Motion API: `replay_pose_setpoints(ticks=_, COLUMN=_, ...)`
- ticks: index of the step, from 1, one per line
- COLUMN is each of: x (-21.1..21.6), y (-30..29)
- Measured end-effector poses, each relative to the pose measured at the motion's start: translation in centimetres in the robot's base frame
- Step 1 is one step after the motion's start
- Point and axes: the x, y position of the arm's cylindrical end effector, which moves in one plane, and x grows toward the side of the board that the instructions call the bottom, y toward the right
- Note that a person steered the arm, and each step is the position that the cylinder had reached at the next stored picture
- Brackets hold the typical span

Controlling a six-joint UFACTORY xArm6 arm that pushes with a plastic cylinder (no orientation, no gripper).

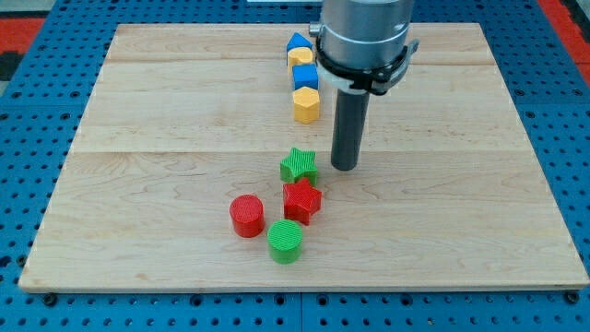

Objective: Move the green star to the top of the red circle

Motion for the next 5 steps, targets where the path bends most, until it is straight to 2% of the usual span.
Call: replay_pose_setpoints(ticks=5, x=0.2, y=-3.3)
